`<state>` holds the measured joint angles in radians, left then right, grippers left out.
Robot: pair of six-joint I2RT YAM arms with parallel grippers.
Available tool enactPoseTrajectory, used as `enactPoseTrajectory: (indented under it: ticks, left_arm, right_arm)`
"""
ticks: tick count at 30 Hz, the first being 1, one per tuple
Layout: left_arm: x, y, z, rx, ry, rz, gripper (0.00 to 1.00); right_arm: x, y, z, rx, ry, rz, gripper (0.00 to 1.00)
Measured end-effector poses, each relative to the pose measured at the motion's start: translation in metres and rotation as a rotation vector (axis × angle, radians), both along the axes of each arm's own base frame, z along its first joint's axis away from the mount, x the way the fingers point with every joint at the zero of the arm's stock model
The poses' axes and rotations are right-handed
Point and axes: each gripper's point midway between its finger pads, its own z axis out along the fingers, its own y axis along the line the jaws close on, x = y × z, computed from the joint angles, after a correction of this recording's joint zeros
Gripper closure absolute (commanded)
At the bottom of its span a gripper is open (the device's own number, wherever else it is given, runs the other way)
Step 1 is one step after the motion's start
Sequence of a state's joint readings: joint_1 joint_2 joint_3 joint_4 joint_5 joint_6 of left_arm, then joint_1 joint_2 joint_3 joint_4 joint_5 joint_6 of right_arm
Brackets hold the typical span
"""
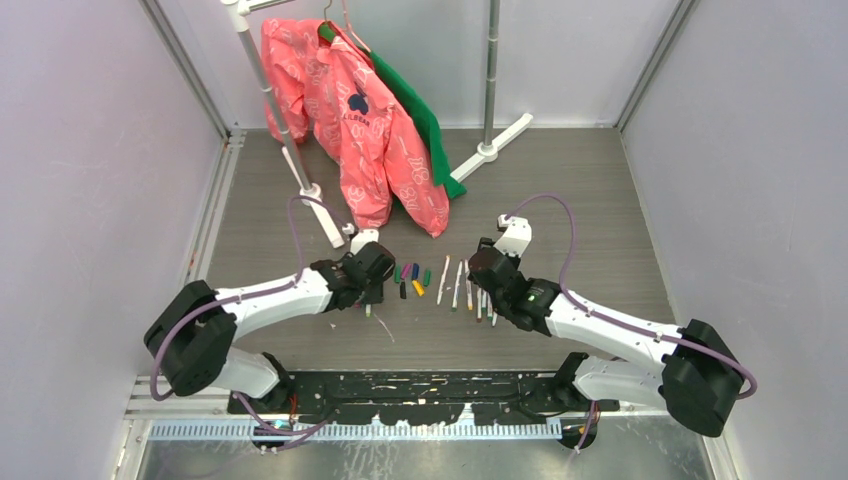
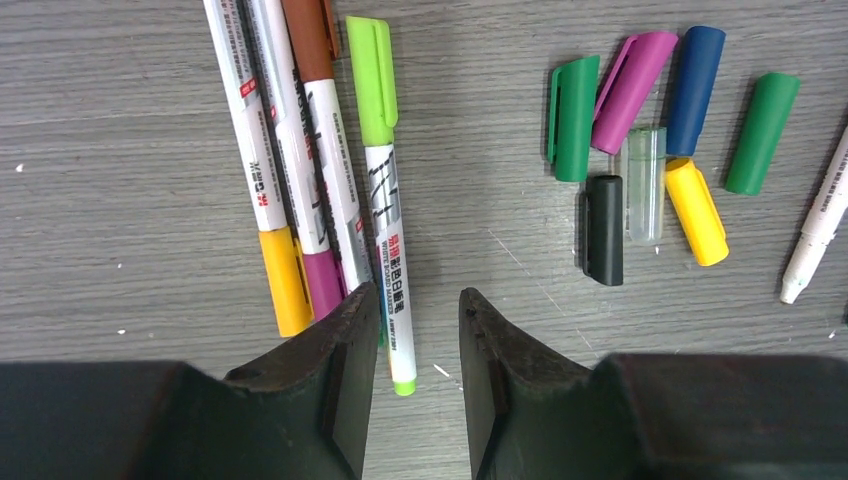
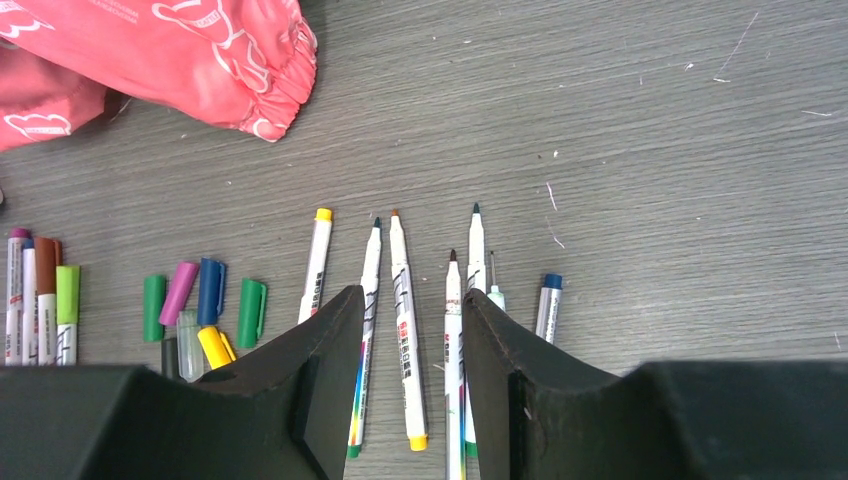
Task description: Open the pen caps
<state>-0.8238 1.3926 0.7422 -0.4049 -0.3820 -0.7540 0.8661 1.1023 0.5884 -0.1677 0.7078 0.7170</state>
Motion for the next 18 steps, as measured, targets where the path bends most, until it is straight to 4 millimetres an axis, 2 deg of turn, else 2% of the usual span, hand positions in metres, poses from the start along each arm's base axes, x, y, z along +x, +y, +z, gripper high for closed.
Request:
enactPoseTrajectory:
  ticks: [8, 18]
  left_arm:
    - [0.001, 0.000, -0.012, 0.009, 0.031, 0.001, 0.65]
    - [0.005, -0.002, -0.016, -0.006, 0.036, 0.007, 0.65]
  right_arm:
    - [0.000, 0.000, 0.000, 0.001, -0.001, 0.000, 0.53]
    - [0.000, 0.000, 0.000, 0.002, -0.002, 0.000, 0.53]
